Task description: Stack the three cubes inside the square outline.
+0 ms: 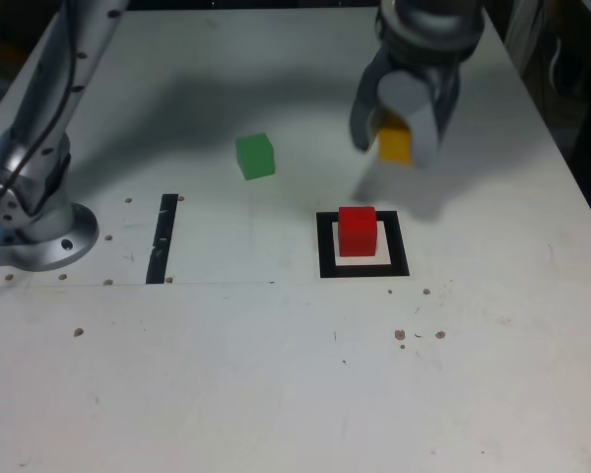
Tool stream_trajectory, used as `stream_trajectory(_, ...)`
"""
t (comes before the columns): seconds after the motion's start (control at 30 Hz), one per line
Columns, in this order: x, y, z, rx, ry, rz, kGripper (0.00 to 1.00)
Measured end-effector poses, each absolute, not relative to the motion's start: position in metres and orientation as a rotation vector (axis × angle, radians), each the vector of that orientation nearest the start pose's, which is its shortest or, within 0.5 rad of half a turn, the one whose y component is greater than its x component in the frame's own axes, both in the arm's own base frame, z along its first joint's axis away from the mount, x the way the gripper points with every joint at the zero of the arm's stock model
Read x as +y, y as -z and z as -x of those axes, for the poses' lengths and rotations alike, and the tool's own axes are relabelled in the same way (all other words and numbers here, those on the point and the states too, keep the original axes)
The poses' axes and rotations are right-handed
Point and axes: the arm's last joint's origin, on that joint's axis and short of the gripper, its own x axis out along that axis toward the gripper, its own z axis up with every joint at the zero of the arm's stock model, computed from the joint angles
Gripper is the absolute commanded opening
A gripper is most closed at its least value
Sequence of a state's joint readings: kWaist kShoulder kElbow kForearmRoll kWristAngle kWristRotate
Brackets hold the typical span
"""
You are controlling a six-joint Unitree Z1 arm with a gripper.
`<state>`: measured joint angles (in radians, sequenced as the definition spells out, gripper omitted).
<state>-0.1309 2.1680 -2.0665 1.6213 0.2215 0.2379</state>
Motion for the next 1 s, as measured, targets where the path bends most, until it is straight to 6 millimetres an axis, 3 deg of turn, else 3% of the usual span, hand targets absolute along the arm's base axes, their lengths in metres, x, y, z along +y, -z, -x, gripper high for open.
stream_trajectory(0.3, -0.056, -0.281, -0.377, 1.863, -0.03, -0.197, 0.14)
stream_trajectory(0.53, -0.061, -0.273, -0.374, 1.869, -0.235, -0.033, 0.14)
stream_trajectory(1.0, -0.066, -0.273, -0.377, 1.825, -0.218, -0.089, 0.14)
